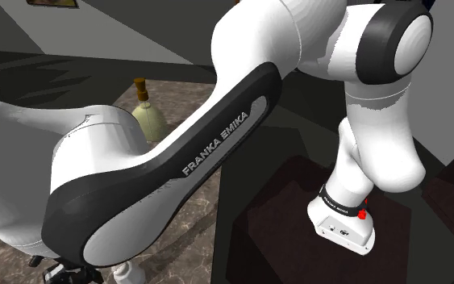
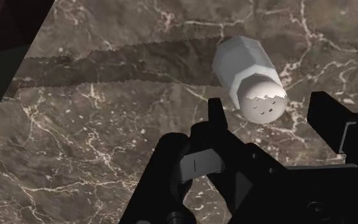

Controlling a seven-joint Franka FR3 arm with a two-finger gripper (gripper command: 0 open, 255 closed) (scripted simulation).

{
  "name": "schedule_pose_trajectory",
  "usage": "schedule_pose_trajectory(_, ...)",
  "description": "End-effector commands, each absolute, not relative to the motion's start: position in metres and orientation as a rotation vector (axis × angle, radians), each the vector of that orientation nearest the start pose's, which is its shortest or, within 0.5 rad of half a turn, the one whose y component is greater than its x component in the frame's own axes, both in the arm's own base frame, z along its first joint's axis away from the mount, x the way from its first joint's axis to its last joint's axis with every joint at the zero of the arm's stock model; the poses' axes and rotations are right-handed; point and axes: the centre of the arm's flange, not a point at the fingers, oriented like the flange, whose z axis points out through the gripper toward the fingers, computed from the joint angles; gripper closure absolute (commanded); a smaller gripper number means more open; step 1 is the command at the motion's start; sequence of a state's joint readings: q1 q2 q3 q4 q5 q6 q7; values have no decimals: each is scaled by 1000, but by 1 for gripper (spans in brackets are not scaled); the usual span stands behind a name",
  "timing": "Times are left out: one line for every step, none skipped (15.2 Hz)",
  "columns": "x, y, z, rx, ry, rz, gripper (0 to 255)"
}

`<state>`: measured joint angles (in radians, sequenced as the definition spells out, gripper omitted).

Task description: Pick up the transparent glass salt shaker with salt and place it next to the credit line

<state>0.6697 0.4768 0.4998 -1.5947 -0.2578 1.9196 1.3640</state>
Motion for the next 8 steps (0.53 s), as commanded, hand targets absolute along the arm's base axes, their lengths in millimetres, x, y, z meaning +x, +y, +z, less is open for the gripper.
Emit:
schedule_pose_trajectory(314, 587, 376, -3223, 213, 21, 0)
schedule_pose_trajectory(314, 587, 376, -3223, 213, 21, 0)
schedule_pose_trajectory(314, 587, 376, -3223, 213, 21, 0)
schedule_pose_trajectory(314, 587, 376, -3223, 213, 21, 0)
schedule_pose_trajectory(314, 587, 376, -3223, 213, 21, 0)
schedule_pose_trajectory(315, 588, 389, -3223, 213, 21, 0)
schedule_pose_trajectory(315, 589, 402, -3223, 213, 21, 0)
schedule_pose_trajectory(315, 590, 415, -3223, 213, 21, 0)
